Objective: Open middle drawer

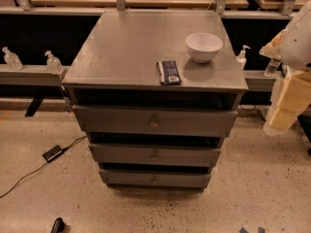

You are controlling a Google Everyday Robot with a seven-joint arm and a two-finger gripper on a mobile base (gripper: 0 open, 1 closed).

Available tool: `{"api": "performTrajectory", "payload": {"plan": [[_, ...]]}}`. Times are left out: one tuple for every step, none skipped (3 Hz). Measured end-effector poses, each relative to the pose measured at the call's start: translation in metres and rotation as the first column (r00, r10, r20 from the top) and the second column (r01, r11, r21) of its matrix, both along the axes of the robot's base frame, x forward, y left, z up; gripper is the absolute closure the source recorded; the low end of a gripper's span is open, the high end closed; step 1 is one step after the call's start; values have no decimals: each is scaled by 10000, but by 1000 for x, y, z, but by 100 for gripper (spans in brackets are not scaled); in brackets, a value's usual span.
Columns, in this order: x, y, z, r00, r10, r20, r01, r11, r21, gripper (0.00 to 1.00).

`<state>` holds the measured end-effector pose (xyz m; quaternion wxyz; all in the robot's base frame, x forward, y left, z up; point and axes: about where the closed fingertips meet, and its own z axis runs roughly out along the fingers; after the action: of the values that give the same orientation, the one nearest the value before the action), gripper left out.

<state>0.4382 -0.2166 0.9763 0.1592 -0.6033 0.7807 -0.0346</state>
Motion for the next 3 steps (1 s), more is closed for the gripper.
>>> {"api": "performTrajectory", "payload": {"plan": [[0, 0, 0, 10000, 0, 0, 0, 10000, 0, 0], [2, 0, -26, 9996, 246, 107, -252, 9979, 594, 0], [-5, 12, -114, 9943, 1039, -240, -957, 9685, 2299, 0]]}}
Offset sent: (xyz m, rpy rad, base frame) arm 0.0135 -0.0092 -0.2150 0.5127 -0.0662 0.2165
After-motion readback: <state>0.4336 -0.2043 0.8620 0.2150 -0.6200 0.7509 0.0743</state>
